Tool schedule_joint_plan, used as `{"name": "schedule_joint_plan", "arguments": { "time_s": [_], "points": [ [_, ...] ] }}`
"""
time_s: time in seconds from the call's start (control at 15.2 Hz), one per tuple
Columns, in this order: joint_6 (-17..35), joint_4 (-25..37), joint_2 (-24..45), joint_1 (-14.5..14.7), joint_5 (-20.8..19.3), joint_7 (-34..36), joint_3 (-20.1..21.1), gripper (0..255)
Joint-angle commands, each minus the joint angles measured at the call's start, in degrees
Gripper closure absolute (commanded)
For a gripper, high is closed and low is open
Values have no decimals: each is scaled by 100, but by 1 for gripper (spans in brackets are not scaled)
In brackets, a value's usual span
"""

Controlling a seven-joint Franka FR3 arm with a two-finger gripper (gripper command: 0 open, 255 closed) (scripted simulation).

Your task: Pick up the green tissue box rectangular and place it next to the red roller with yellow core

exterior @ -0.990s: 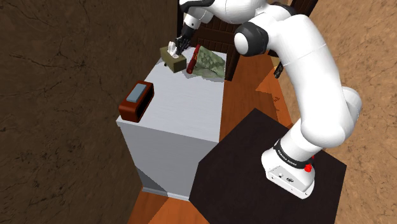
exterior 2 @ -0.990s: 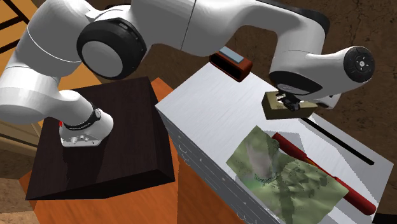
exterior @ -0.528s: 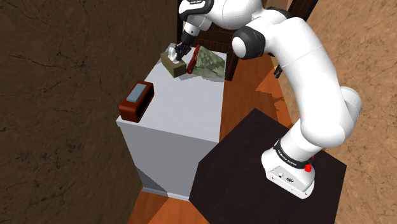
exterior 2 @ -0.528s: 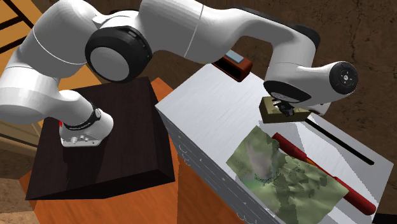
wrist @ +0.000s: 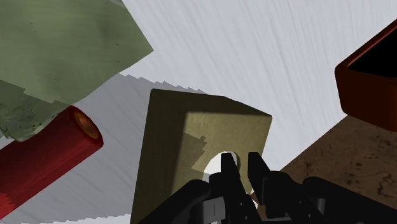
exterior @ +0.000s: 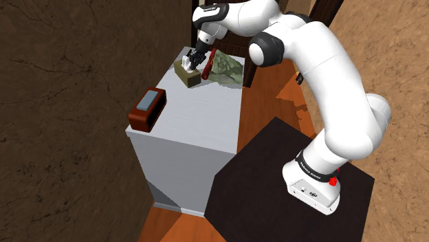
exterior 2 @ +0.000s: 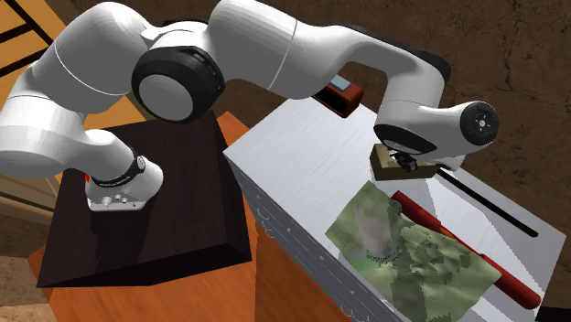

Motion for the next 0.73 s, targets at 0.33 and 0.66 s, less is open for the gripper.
{"name": "schedule_joint_plan", "arguments": {
  "time_s": [0.33,0.66],
  "points": [
    [6,-8,-2,-1,2,-7,0,0],
    [-90,-38,-116,-22,-26,-5,-31,0]
  ]
}}
